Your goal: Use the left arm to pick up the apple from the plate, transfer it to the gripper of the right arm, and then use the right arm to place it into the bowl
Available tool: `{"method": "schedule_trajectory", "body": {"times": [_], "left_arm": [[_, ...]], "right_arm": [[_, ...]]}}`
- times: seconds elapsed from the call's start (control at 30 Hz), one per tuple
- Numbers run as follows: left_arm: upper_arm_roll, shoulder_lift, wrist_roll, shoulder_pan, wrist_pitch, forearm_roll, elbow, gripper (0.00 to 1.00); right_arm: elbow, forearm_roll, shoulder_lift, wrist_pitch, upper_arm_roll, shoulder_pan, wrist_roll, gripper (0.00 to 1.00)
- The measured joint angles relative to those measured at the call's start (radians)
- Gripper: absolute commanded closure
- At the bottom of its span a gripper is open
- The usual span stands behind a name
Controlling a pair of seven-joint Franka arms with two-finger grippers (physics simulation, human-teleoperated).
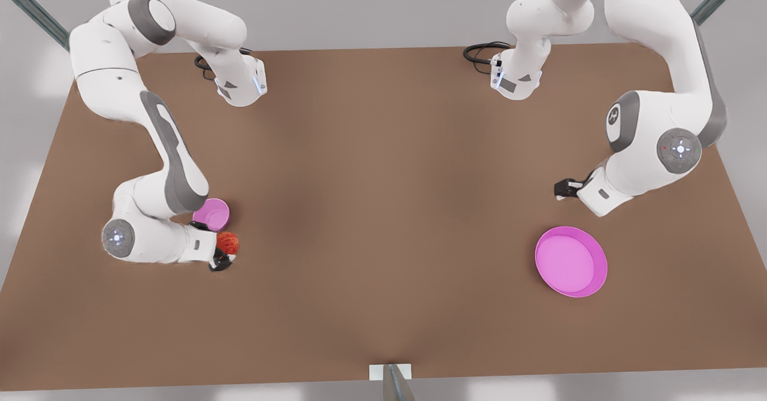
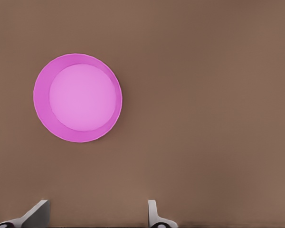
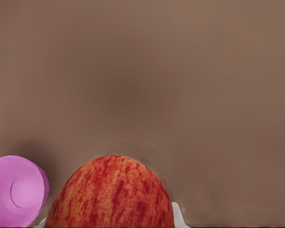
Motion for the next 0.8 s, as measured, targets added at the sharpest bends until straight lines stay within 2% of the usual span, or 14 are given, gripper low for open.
{"method": "schedule_trajectory", "body": {"times": [0.13, 0.2, 0.5, 0.8], "left_arm": [[-0.007, -0.007, -0.024, -0.013, -0.039, 0.003, -0.007, 0.0], [-0.007, -0.007, -0.034, -0.01, -0.054, 0.003, -0.008, 0.0], [-0.007, 0.002, -0.068, -0.006, -0.083, 0.008, -0.008, 0.0], [-0.007, 0.005, -0.088, -0.003, -0.086, 0.009, -0.009, 0.0]], "right_arm": [[-0.275, -0.047, -0.206, 0.056, -0.251, 0.154, 0.027, 0.35], [-0.335, -0.044, -0.227, 0.109, -0.32, 0.175, 0.029, 0.35], [-0.601, -0.028, -0.283, 0.391, -0.406, 0.213, 0.035, 0.35], [-0.708, -0.027, -0.319, 0.551, -0.442, 0.219, 0.04, 0.34]]}}
